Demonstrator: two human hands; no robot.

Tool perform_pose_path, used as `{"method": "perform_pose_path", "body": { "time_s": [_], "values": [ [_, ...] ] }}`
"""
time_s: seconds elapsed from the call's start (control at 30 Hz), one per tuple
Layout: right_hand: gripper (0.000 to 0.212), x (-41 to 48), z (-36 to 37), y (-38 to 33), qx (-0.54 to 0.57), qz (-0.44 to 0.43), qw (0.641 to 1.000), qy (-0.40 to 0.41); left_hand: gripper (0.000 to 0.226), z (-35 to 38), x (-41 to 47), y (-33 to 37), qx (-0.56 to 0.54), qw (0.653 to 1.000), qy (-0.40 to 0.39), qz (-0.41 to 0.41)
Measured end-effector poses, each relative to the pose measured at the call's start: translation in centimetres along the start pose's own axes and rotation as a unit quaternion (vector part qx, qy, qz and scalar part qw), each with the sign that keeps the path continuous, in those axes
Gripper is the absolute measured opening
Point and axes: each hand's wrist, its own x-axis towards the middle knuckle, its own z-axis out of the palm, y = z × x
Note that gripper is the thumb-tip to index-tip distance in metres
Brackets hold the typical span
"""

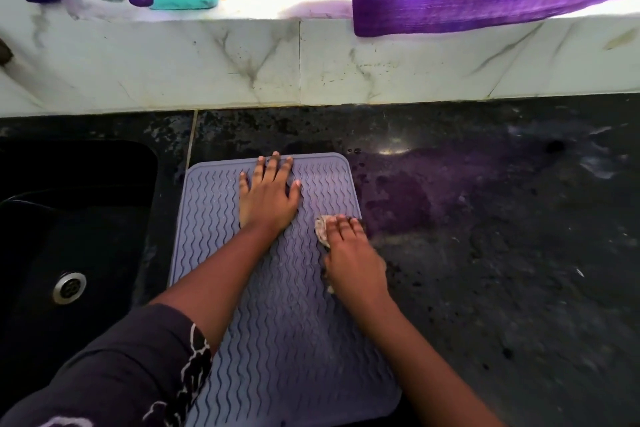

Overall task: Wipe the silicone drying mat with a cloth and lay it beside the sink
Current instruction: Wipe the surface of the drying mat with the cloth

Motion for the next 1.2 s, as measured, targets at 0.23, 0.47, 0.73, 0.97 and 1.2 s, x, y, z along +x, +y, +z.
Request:
{"method": "perform_pose_path", "body": {
  "time_s": [0.23, 0.47, 0.73, 0.97, 1.2],
  "values": [
    [0.051, 6.1, -1.7, -1.5, 0.013, 0.000, 0.999, 0.040, 0.058, 0.0, 0.0, 0.0, 0.001, 1.000, 0.003, 0.001],
    [0.053, -1.8, 0.0, -0.7, 0.012, -0.011, 1.000, 0.003, 0.058, -0.1, -0.1, 0.0, -0.004, 1.000, -0.001, 0.003],
    [0.048, 3.8, -1.8, -1.9, 0.018, 0.021, 0.999, 0.036, 0.060, 0.2, 0.1, -0.2, -0.004, 1.000, -0.006, 0.005],
    [0.055, -4.1, 0.3, -1.0, -0.011, 0.006, 1.000, -0.009, 0.059, -0.1, 0.0, -0.2, -0.009, 1.000, -0.015, 0.005],
    [0.039, 0.3, -3.1, -0.9, 0.064, 0.026, 0.996, 0.051, 0.057, -2.4, -3.6, -0.9, -0.051, 0.995, -0.033, 0.076]
  ]
}}
